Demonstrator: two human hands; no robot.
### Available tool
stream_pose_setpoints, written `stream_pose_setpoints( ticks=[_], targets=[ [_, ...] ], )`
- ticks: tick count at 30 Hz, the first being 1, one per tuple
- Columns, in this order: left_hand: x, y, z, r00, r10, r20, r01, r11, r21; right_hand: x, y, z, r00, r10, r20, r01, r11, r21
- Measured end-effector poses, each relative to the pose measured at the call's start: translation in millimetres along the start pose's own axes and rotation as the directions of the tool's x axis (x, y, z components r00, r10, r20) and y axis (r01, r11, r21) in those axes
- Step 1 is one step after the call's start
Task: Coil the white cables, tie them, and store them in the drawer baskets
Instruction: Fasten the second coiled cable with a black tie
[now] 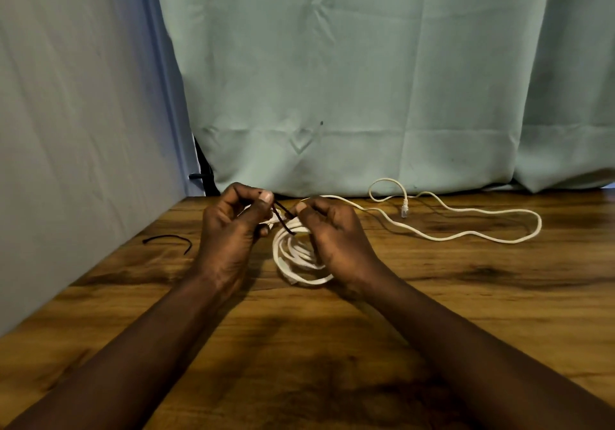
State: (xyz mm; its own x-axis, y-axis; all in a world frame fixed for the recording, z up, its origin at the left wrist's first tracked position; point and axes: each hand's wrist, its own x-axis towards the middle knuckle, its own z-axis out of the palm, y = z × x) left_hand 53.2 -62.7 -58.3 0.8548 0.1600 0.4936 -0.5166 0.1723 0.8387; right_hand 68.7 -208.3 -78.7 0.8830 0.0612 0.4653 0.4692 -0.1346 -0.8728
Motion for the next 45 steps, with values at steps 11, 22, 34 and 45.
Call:
stream_pose_setpoints(
  ticks=[11, 22, 34, 45],
  targets=[
    [3, 1, -10, 0.970, 0.237, 0.055, -0.243, 0.932, 0.269, -8, -16, 0, 0.979, 0.054, 0.194, -0.070, 0.995, 0.075],
    [13, -12, -16, 0.981, 0.184, -0.055, -0.153, 0.923, 0.353, -13, -22, 0, 0.961, 0.093, 0.259, -0.130, 0.983, 0.130],
    [19, -21, -18, 0.964, 0.123, -0.234, -0.031, 0.932, 0.362, -17, -21, 6, 0.929, 0.173, 0.328, -0.238, 0.956, 0.169],
    [24, -22, -18, 0.955, 0.104, -0.279, 0.018, 0.916, 0.401, -20, -29, 12, 0.919, 0.160, 0.360, -0.248, 0.945, 0.213]
  ],
)
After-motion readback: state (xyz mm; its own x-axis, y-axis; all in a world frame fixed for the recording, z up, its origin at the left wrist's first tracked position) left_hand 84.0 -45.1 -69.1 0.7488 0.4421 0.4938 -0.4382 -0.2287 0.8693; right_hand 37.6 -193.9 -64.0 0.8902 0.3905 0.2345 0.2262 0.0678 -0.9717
